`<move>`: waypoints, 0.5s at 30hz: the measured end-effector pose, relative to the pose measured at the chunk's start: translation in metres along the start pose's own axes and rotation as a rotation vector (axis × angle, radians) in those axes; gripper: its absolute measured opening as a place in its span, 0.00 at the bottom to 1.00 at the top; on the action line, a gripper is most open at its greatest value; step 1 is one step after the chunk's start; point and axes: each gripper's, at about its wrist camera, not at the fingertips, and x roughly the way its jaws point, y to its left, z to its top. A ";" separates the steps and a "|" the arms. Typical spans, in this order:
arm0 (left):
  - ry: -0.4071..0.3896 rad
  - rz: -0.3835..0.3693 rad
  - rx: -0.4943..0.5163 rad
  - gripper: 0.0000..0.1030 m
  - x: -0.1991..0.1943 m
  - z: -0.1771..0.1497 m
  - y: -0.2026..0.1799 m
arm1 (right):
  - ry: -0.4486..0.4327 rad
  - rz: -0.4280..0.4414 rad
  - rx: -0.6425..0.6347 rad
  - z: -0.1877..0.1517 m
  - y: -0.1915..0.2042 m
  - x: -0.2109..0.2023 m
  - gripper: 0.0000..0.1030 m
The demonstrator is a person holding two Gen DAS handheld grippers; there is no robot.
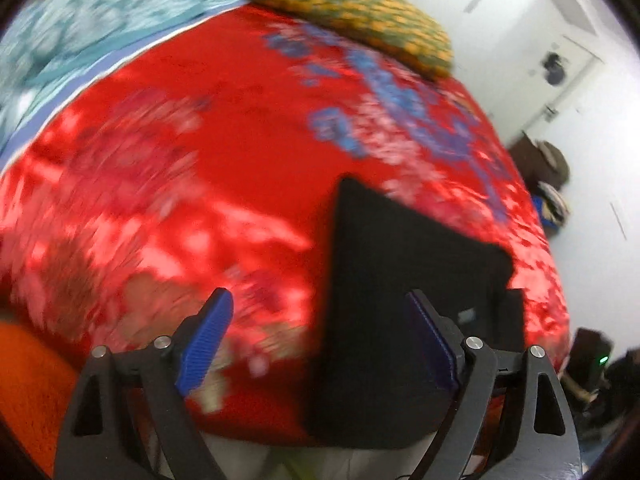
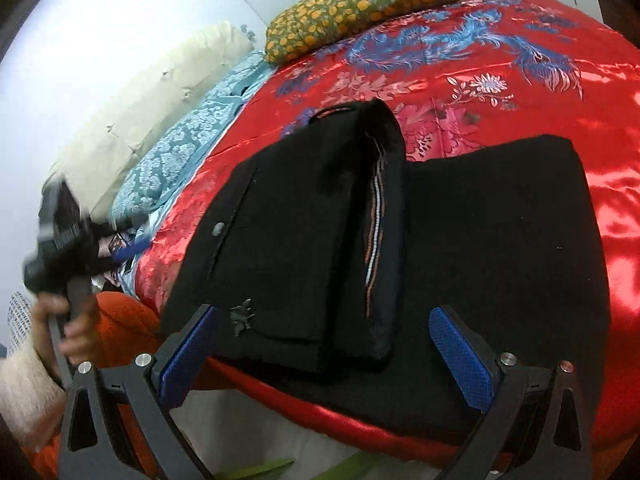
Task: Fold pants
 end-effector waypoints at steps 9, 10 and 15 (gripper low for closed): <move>0.019 0.036 -0.044 0.82 0.030 0.008 0.012 | 0.037 -0.052 -0.069 -0.006 -0.002 0.012 1.00; 0.029 0.019 -0.066 0.82 0.033 0.008 0.014 | 0.074 -0.091 -0.114 -0.006 0.005 0.013 1.00; 0.051 -0.030 -0.171 0.82 0.043 0.011 0.025 | 0.081 -0.122 -0.127 0.003 0.015 0.020 0.96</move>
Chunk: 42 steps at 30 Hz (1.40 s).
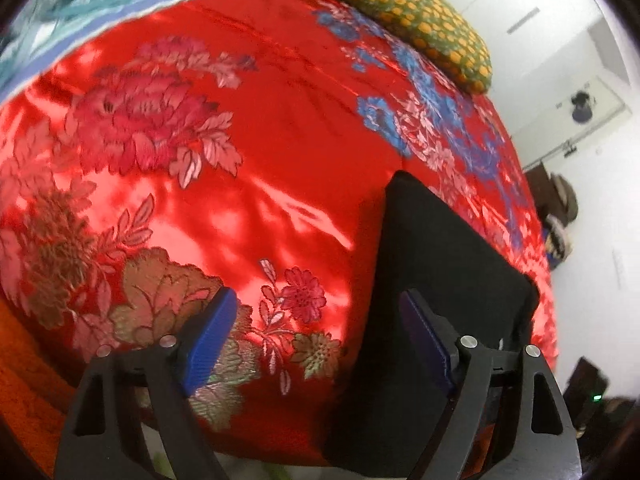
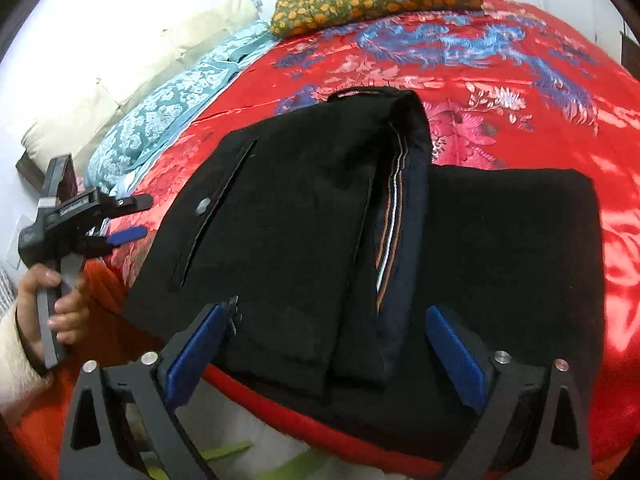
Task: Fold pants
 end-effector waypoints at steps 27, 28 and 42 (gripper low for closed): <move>-0.004 0.024 0.154 0.82 -0.008 -0.018 -0.031 | -0.285 -0.001 0.235 -0.013 -0.068 -0.133 0.17; -0.001 0.025 0.175 0.82 -0.006 -0.020 -0.036 | -0.262 -0.021 0.259 -0.018 -0.078 -0.126 0.17; -0.063 0.024 0.598 0.82 -0.025 -0.087 -0.128 | -0.218 -0.170 0.328 -0.036 -0.108 -0.118 0.53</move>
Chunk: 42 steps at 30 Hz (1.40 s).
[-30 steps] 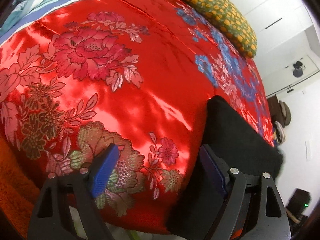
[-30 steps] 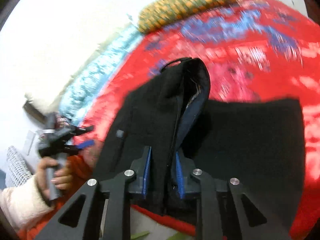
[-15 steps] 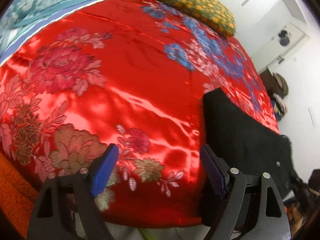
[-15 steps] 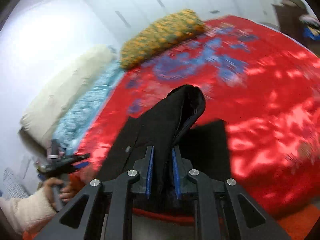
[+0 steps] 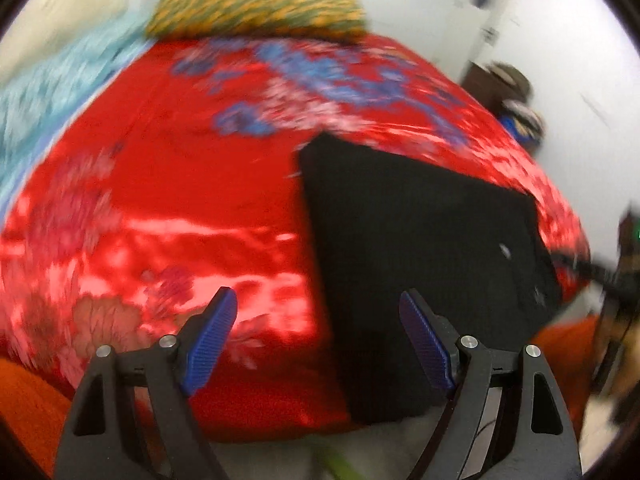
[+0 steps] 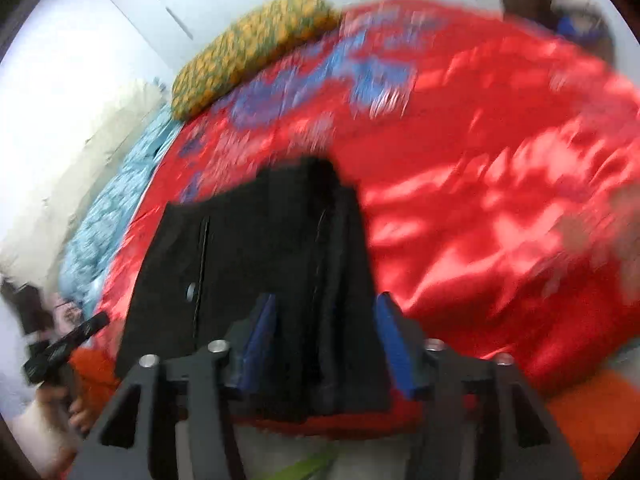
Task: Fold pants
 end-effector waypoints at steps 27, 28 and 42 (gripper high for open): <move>0.217 0.032 0.250 0.93 0.036 -0.035 -0.074 | 0.272 0.029 -0.390 -0.057 0.088 0.025 0.49; 0.213 0.039 0.251 0.93 0.036 -0.035 -0.074 | 0.259 0.032 -0.384 -0.057 0.087 0.022 0.48; 0.125 0.060 0.051 0.94 0.076 0.078 -0.048 | -0.002 0.004 -0.482 0.050 0.105 0.026 0.52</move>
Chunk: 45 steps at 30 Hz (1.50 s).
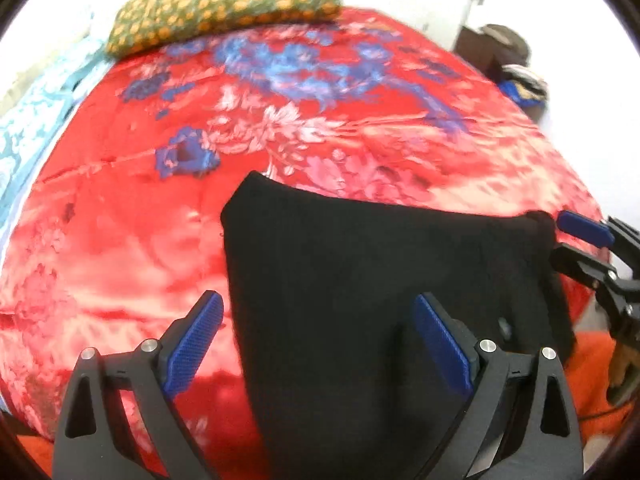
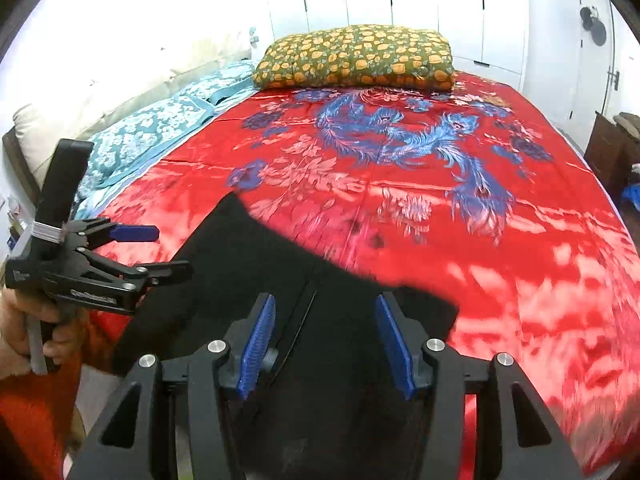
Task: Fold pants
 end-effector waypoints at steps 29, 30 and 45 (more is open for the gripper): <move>-0.047 0.198 0.022 0.94 -0.073 -0.037 -0.013 | -0.074 -0.162 0.153 -0.063 0.003 -0.059 1.00; -0.044 0.197 0.028 0.94 -0.072 -0.039 -0.012 | -0.079 -0.163 0.151 -0.064 0.002 -0.059 1.00; 0.134 -0.307 -0.316 0.94 -0.008 -0.072 0.094 | 0.053 0.209 0.451 -0.096 -0.105 -0.004 1.00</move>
